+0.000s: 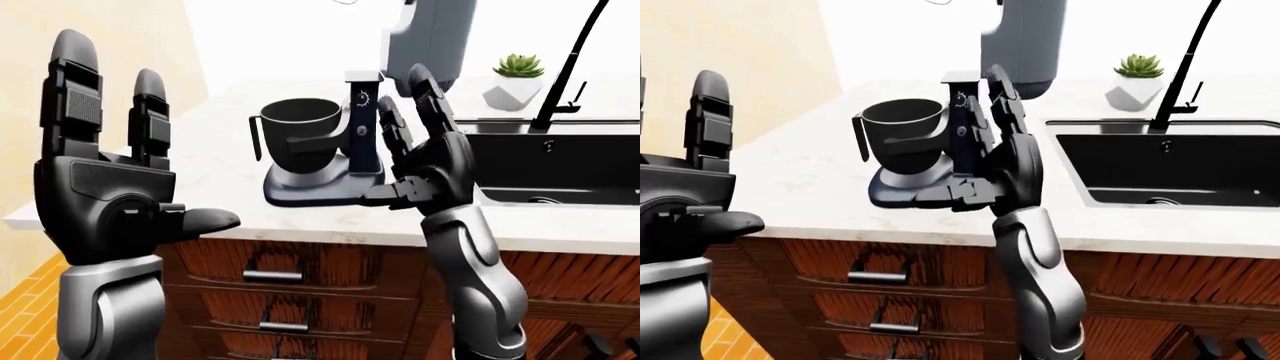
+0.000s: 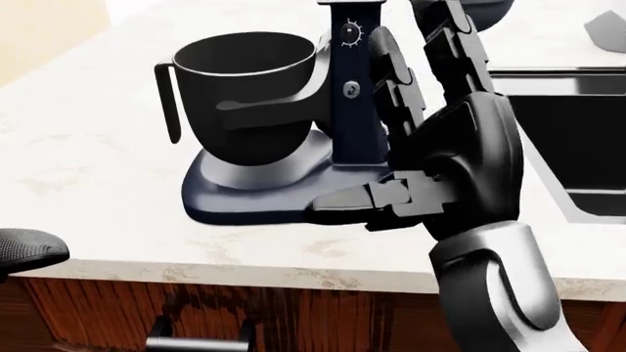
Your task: Open the stand mixer head.
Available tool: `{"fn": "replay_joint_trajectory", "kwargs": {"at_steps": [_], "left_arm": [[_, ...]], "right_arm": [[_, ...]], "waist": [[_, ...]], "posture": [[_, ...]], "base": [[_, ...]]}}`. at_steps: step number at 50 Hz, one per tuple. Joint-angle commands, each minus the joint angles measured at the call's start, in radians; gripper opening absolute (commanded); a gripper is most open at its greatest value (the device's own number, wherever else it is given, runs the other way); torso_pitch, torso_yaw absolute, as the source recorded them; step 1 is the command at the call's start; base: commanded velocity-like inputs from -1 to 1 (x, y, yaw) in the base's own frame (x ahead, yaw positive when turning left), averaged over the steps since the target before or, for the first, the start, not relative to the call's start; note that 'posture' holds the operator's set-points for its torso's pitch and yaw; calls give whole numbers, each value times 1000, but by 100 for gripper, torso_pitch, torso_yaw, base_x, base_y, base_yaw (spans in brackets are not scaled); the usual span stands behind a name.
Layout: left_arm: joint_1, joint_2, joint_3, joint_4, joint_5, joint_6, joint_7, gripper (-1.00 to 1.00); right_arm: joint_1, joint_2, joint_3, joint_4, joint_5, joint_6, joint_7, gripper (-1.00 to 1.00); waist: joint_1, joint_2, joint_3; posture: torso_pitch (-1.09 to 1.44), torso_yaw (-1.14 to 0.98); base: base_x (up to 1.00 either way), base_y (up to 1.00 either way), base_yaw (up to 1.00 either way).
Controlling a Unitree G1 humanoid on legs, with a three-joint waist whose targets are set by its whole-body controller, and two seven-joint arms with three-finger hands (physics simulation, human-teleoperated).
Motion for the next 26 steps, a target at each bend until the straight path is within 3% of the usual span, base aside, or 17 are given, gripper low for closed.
{"fn": "replay_joint_trajectory", "kwargs": {"at_steps": [1,12,26], "left_arm": [[-19,7,4,-19,0,-19,-5,100],[-22,8,1,-23,0,-15,-3,100],[-22,5,0,-23,3,-15,-4,100]], "right_arm": [[-25,-11,-16,-67,33,13,-31,100],[-76,-87,-91,-154,134,52,-132,100],[-96,-112,-101,-153,164,52,-153,100]], "waist": [[0,2,-5],[-6,-2,-2],[-11,-5,-1]], "posture": [[-33,0],[-33,0],[-33,0]], "base": [[0,0,0],[0,0,0],[0,0,0]]}}
